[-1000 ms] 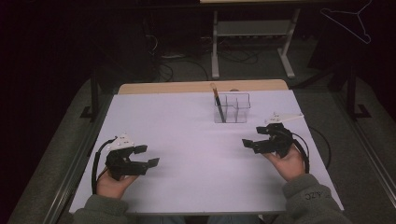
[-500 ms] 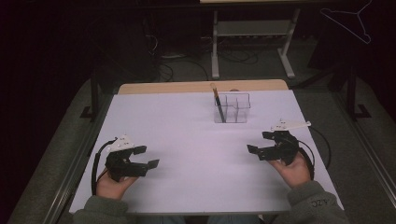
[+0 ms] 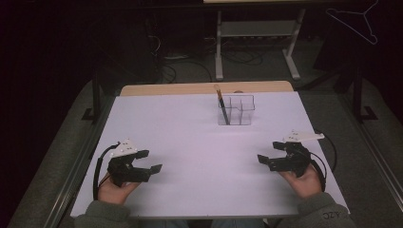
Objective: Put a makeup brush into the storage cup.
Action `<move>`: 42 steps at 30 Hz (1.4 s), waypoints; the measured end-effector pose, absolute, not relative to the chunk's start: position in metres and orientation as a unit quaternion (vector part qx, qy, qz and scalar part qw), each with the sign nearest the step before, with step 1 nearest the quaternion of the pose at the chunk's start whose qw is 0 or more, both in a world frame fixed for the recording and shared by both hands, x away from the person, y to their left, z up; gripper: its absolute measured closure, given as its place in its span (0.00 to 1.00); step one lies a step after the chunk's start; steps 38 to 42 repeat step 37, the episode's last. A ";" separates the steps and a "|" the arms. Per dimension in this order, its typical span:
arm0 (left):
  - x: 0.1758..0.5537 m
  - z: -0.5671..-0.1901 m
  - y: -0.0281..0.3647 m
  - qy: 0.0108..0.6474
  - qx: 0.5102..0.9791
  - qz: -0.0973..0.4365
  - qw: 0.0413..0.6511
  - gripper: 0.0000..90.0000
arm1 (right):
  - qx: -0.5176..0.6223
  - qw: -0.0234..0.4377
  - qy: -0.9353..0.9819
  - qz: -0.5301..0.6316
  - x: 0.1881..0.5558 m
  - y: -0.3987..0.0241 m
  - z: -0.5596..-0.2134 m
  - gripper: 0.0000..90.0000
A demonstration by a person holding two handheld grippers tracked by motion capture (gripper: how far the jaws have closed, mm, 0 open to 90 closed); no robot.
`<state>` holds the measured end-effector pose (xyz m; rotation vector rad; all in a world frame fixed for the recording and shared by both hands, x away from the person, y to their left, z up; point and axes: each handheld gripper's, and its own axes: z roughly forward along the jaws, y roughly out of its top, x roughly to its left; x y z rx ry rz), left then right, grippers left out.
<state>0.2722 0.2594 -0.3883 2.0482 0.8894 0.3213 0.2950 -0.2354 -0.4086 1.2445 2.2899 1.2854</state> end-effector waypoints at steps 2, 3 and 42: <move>0.272 -0.389 0.260 0.353 0.824 0.129 0.424 0.27 | 0.427 0.115 0.782 0.439 0.293 -0.237 -0.410 0.16; 0.271 -0.390 0.260 0.354 0.822 0.129 0.426 0.27 | 0.425 0.117 0.782 0.441 0.292 -0.237 -0.411 0.16; 0.263 -0.402 0.263 0.343 0.837 0.118 0.409 0.26 | 0.415 0.120 0.772 0.466 0.268 -0.249 -0.413 0.17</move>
